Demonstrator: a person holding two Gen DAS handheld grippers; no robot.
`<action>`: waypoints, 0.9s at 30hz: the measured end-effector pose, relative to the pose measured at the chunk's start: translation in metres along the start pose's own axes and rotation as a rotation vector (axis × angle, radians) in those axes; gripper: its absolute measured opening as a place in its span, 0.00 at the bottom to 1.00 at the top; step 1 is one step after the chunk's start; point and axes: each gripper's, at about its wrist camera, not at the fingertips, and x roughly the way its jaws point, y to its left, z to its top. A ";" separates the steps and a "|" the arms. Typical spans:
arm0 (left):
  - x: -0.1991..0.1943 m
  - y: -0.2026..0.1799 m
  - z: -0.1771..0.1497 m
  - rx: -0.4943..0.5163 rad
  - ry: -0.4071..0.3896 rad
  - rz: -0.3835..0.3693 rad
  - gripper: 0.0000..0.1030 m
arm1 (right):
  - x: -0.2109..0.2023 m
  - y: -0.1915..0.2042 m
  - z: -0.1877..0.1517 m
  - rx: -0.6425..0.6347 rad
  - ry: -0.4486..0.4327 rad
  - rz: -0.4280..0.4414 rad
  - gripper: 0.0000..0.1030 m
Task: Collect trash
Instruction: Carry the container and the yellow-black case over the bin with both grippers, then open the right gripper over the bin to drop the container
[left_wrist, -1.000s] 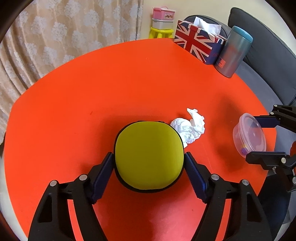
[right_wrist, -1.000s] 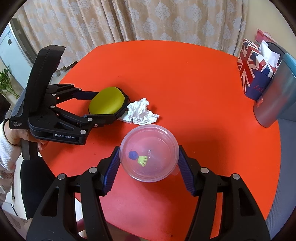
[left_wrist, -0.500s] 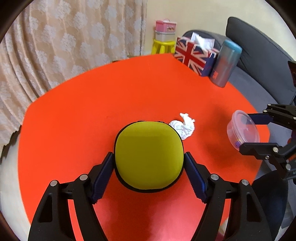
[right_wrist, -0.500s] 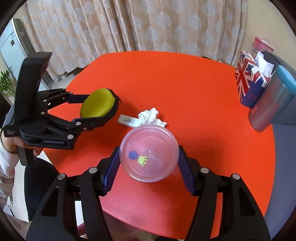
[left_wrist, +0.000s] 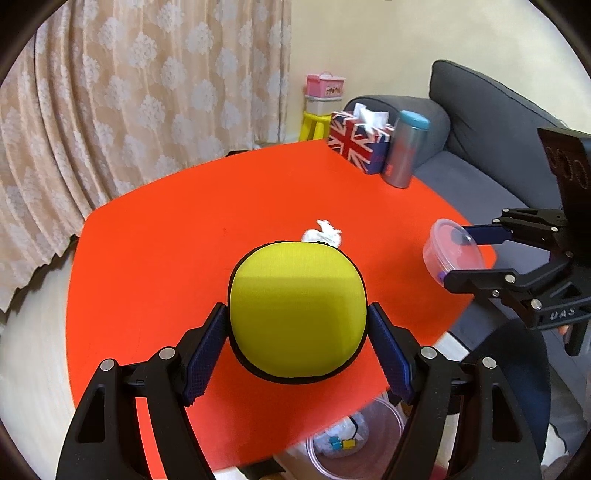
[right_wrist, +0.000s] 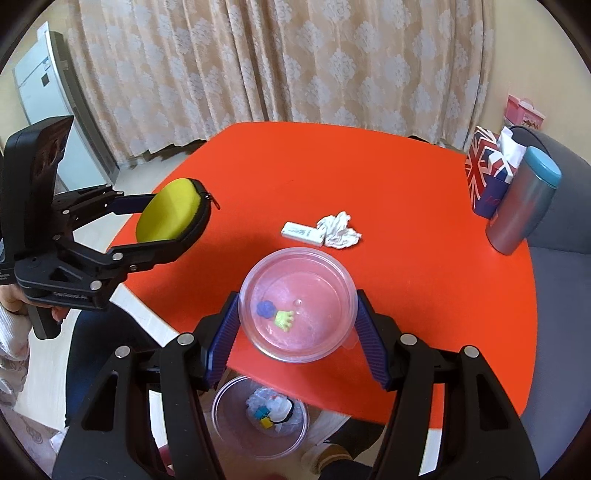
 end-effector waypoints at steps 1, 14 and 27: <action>-0.005 -0.002 -0.004 0.001 -0.005 -0.001 0.71 | -0.003 0.002 -0.003 -0.001 -0.004 0.001 0.59; -0.036 -0.033 -0.057 0.011 -0.011 -0.034 0.71 | -0.031 0.036 -0.067 -0.023 0.000 0.040 0.59; -0.029 -0.050 -0.108 -0.016 0.035 -0.061 0.71 | -0.013 0.055 -0.117 -0.025 0.062 0.072 0.59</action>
